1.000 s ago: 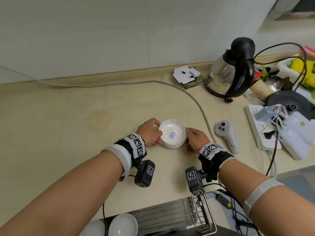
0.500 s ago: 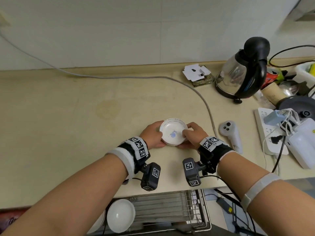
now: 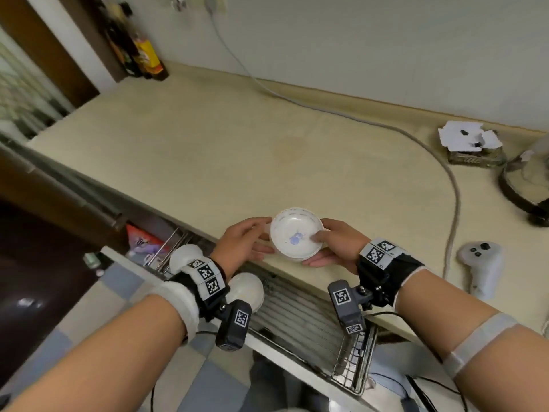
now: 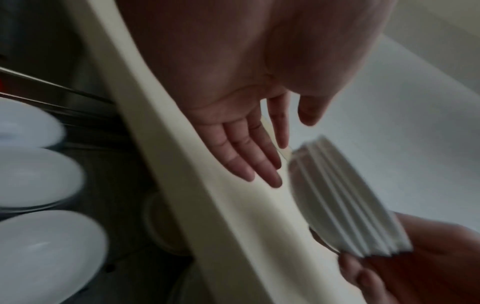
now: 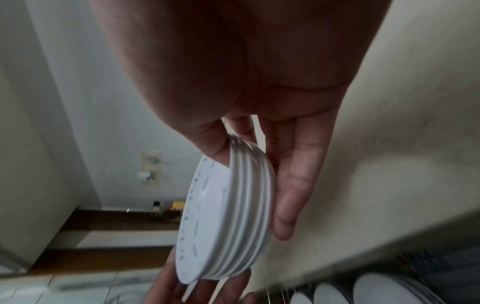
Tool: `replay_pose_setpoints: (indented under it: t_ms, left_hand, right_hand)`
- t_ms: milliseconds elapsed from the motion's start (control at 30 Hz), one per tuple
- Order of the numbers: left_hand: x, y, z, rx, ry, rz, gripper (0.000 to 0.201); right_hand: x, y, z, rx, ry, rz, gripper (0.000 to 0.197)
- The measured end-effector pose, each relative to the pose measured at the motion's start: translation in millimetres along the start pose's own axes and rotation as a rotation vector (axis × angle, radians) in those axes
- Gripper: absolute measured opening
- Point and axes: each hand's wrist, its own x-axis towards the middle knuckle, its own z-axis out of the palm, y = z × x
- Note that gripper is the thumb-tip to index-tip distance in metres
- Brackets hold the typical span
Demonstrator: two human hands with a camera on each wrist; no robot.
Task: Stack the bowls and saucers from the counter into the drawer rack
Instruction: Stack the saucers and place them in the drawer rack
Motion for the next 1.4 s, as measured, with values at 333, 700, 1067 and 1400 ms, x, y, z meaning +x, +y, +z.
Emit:
replay_pose_setpoints:
  t_ms: [333,700,1067,1400]
  left_hand:
    - [-46,-146,-85,0.142,0.717,-0.675,0.116]
    - [-46,-156,-78,-0.410,0.477,-0.490,0.021]
    - [-55,-176,-85,-0.447,0.427,-0.482,0.033]
    - [-50,-212,-92,-0.429,0.474,-0.465,0.051]
  right_hand:
    - [4,46,57,-0.152,-0.364,0.189,0.038]
    - [28,141,65,0.031,-0.229,0.452,0.043]
    - [111,214,52,0.022,0.079,0.579,0.057]
    - [197,302,34,-0.232,0.040,0.545,0.072]
